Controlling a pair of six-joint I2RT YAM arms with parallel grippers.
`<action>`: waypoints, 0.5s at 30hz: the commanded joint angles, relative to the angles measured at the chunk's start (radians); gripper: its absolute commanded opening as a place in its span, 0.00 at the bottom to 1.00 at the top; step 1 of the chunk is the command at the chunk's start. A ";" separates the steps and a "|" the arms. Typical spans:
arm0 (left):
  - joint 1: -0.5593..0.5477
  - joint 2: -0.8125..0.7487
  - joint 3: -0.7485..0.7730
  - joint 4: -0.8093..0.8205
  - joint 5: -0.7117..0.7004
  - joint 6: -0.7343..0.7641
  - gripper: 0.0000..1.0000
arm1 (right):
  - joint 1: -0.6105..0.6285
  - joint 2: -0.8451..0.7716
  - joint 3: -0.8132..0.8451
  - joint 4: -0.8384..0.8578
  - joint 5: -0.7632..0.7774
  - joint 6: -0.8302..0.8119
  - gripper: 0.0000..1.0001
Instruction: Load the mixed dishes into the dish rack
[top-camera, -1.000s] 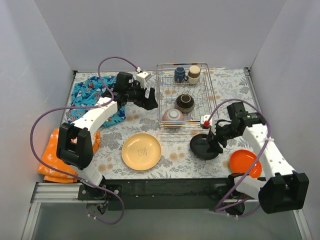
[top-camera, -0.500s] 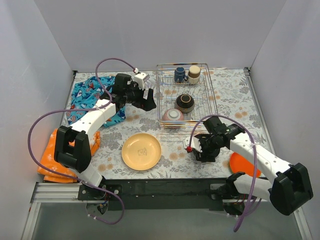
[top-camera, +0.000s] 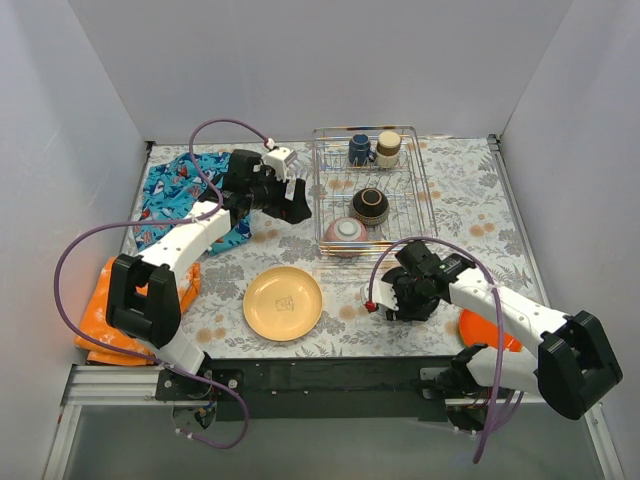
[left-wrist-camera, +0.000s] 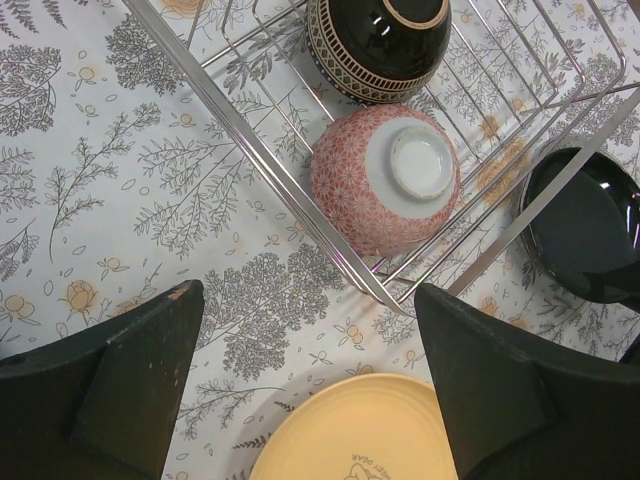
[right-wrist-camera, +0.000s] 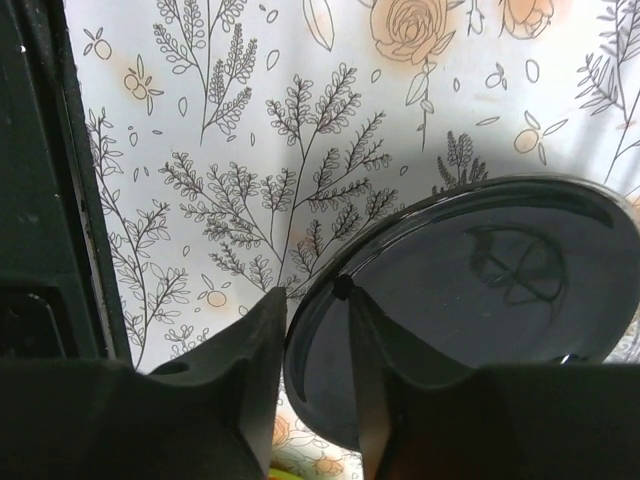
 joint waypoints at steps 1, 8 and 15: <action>0.002 -0.070 -0.007 0.018 -0.007 -0.006 0.87 | 0.019 -0.042 -0.005 -0.007 0.042 0.030 0.34; 0.002 -0.073 -0.001 0.036 0.002 -0.018 0.86 | 0.053 -0.099 0.037 -0.091 0.062 0.064 0.10; 0.002 -0.109 -0.015 0.061 0.004 -0.021 0.87 | 0.074 -0.132 0.087 -0.186 0.107 0.098 0.01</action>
